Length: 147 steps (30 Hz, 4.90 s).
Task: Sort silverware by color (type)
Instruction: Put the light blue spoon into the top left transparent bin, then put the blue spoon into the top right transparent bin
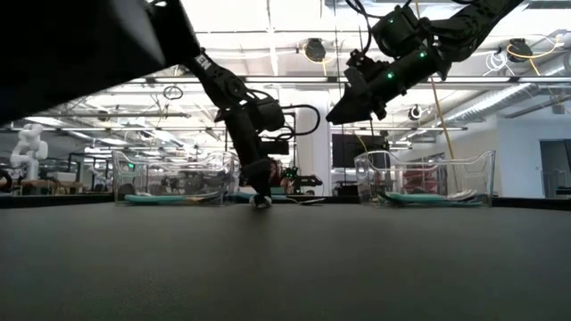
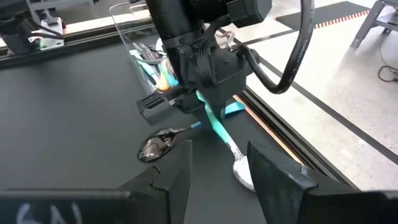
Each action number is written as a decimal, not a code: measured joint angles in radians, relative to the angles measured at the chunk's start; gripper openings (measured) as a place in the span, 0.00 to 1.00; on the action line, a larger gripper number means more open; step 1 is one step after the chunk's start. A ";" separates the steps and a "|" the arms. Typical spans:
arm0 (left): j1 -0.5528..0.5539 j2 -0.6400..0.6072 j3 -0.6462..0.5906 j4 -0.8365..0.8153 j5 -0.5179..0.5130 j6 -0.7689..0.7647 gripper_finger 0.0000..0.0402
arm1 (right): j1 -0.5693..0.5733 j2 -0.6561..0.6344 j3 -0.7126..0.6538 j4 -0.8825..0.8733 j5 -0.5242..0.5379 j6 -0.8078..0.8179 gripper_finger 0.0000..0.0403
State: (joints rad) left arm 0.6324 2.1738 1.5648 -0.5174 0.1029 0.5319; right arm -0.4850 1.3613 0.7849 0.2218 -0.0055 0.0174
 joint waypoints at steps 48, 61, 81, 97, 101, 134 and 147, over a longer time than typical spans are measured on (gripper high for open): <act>0.207 -0.727 -0.503 -0.326 -0.263 -0.132 0.25 | -0.022 0.000 0.000 0.018 0.003 0.070 0.38; 0.202 -0.748 -0.527 -0.186 -0.270 -0.185 0.44 | -0.018 0.000 0.000 0.042 0.003 0.076 0.38; -0.154 -0.785 -0.566 -0.004 -0.115 -0.364 0.45 | 0.037 0.425 0.354 -0.047 -0.017 0.298 0.38; -0.362 -0.785 -0.826 0.192 -0.346 -0.577 0.45 | 0.059 0.739 0.622 -0.197 -0.050 0.454 0.38; -0.374 -0.785 -0.842 0.227 -0.351 -0.578 0.45 | 0.073 0.755 0.667 -0.223 -0.015 0.465 0.38; -0.408 -0.785 -0.842 0.265 -0.351 -0.576 0.45 | 0.270 0.742 0.717 -0.579 -0.242 0.500 0.38; -0.408 -0.764 -0.842 0.361 -0.354 -0.545 0.45 | 0.259 0.700 0.719 -0.476 0.287 0.590 0.38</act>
State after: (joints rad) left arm 0.2246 1.4094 0.7223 -0.1562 -0.2508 -0.0132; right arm -0.2261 2.0614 1.5040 -0.2541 0.2816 0.6077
